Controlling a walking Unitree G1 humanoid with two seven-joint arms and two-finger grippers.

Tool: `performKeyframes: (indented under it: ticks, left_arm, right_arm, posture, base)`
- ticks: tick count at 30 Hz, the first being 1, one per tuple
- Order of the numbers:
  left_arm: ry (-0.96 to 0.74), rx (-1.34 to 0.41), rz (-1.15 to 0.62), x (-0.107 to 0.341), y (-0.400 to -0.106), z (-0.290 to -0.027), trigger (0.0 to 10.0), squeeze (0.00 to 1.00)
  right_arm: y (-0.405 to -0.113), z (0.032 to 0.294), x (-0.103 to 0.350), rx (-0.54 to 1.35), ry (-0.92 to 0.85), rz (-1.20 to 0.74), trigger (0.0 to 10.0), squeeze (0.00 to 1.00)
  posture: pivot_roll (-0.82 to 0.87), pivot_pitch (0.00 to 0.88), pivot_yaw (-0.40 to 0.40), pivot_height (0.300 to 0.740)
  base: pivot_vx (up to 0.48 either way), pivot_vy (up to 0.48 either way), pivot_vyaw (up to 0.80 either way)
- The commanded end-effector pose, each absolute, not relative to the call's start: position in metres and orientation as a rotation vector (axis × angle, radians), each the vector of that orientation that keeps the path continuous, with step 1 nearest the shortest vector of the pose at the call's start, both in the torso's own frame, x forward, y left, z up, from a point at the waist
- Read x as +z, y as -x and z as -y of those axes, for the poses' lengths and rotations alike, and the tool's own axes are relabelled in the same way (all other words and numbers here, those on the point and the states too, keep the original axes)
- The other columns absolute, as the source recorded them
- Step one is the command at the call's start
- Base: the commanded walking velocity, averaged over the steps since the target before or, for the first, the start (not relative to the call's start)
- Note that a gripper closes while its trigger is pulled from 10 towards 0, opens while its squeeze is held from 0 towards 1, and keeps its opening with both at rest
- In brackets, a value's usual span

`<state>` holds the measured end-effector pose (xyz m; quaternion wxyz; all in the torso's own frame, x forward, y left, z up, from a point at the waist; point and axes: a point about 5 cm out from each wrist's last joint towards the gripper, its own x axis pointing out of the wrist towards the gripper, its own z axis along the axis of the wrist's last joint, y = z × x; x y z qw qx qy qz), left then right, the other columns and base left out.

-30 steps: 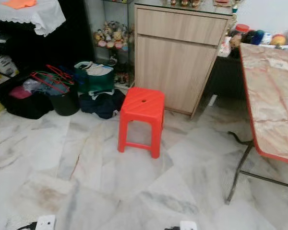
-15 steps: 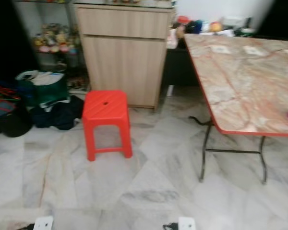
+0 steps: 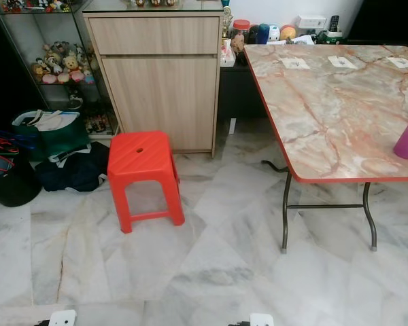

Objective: Setting the table

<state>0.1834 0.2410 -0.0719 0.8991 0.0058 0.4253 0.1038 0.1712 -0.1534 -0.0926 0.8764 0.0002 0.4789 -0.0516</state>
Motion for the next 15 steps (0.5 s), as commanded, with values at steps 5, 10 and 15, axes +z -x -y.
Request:
performKeyframes:
  ticks: [5, 10, 15]
  left_arm:
    - [-0.022, 0.117, -0.937, -0.082, -0.173, -0.220, 10.0, 0.00]
    - [-0.019, 0.112, -0.934, -0.082, -0.173, -0.219, 10.0, 0.00]
    - [-0.017, 0.113, -0.929, -0.082, -0.174, -0.219, 10.0, 0.00]
  right_arm:
    - [-0.198, 0.175, -0.079, -0.049, -0.039, -0.960, 10.0, 0.00]
    - [-0.206, 0.168, -0.076, -0.039, -0.039, -0.946, 10.0, 0.00]
    - [-0.208, 0.168, -0.075, -0.040, -0.041, -0.937, 10.0, 0.00]
  posture:
    - [0.17, 0.125, -0.055, 0.740]
    - [0.17, 0.125, -0.056, 0.740]
    - [0.18, 0.126, -0.056, 0.740]
  base:
    - [0.000, -0.417, 0.00]
    - [0.000, -0.417, 0.00]
    - [0.000, -0.416, 0.00]
